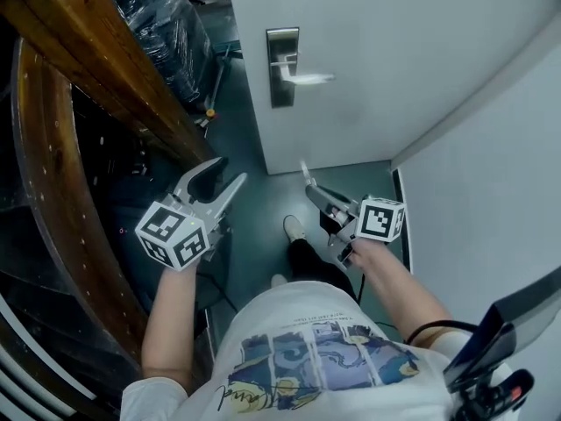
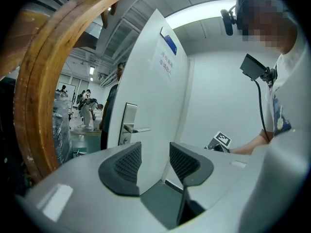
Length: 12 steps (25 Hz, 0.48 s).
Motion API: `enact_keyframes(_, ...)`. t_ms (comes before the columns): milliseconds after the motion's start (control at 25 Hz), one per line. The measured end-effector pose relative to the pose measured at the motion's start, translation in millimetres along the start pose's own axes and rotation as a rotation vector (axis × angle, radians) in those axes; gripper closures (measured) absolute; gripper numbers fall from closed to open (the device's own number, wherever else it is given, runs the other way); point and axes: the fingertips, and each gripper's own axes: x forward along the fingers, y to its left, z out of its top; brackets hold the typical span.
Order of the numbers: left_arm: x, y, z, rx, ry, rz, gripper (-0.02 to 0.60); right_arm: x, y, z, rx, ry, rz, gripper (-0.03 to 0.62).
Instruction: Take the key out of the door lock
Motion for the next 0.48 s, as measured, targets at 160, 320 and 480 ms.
enact_keyframes(160,-27.0,-27.9,-9.7,0.014,-0.005,0.006,0.393,-20.4,4.1,-18.6,-0.032,0.013,-0.063,0.568)
enact_keyframes(320,-49.1,-59.4,-25.6,0.006,0.007,-0.005,0.393,-29.2,38.2,-34.9,-0.051,0.004,-0.004,0.569)
enact_keyframes(480,-59.9,-82.0,-44.0,-0.023,0.022,-0.040,0.393,-44.2,48.9,-50.8,-0.066,-0.004,-0.019,0.568)
